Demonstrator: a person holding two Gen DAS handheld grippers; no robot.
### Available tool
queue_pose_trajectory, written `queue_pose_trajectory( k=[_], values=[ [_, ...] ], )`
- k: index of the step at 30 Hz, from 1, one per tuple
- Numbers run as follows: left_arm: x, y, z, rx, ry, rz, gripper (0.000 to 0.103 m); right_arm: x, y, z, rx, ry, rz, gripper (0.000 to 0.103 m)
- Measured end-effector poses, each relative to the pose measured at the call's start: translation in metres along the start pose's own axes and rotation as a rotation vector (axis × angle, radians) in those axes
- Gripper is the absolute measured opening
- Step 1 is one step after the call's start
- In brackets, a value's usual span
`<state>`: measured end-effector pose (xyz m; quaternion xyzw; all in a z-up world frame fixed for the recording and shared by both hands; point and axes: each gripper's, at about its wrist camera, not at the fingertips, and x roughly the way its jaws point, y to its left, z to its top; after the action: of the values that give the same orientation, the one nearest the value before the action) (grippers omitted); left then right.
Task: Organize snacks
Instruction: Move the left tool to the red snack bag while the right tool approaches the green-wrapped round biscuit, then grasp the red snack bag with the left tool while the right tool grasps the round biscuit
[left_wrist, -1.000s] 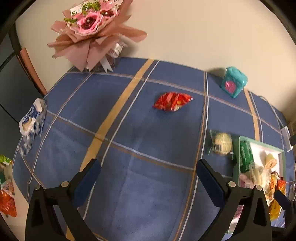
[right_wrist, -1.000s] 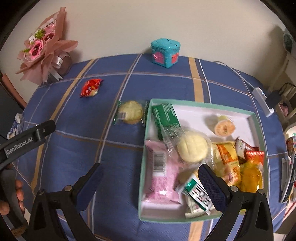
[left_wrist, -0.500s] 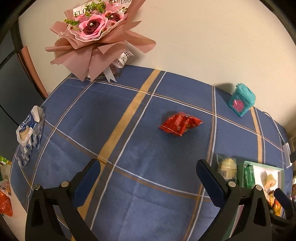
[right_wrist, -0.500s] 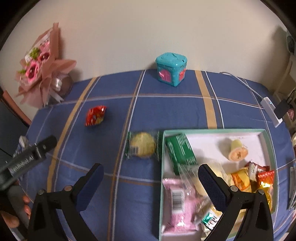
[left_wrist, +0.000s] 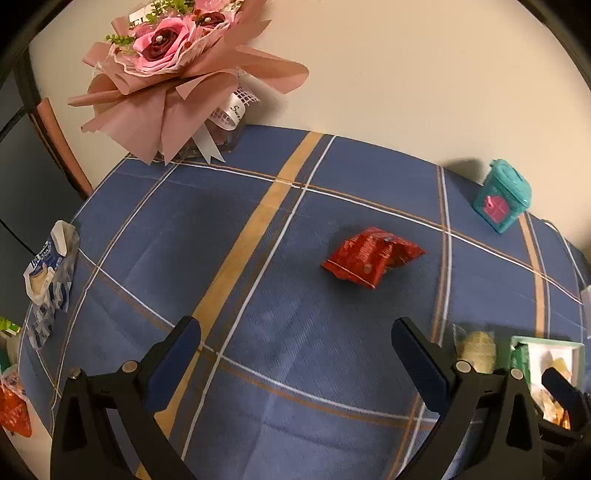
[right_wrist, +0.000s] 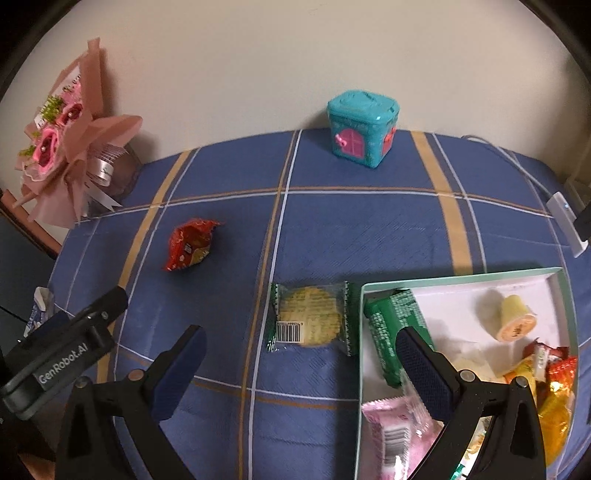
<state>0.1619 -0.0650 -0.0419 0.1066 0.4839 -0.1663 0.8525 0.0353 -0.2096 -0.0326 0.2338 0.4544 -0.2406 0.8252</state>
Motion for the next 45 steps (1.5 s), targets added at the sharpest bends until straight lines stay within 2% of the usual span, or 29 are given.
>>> queue_pose_trajectory(
  k=[9, 14, 20, 28, 33, 38, 45],
  values=[
    [0.025, -0.001, 0.002, -0.013, 0.020, 0.001, 0.103, 0.031, -0.001, 0.004, 0.015, 0.042, 0.014, 0.103],
    [0.035, 0.002, 0.001, -0.020, 0.044, -0.026, 0.103, 0.043, 0.003, 0.006, 0.010, 0.059, 0.025, 0.103],
    [0.039, 0.008, 0.000, -0.046, 0.054, -0.036, 0.103, 0.053, 0.003, 0.008, -0.004, 0.055, 0.031, 0.103],
    [0.045, 0.009, -0.003, -0.060, 0.070, -0.051, 0.103, 0.068, -0.006, 0.008, 0.011, 0.081, 0.001, 0.095],
    [0.046, 0.010, -0.005, -0.062, 0.073, -0.051, 0.103, 0.069, -0.005, 0.007, 0.000, 0.081, -0.010, 0.093],
    [0.045, 0.011, -0.004, -0.071, 0.069, -0.061, 0.103, 0.057, -0.013, 0.011, 0.024, 0.062, 0.034, 0.091],
    [0.047, 0.010, -0.006, -0.069, 0.081, -0.073, 0.103, 0.041, -0.002, 0.015, -0.003, 0.020, 0.094, 0.091]
  ],
)
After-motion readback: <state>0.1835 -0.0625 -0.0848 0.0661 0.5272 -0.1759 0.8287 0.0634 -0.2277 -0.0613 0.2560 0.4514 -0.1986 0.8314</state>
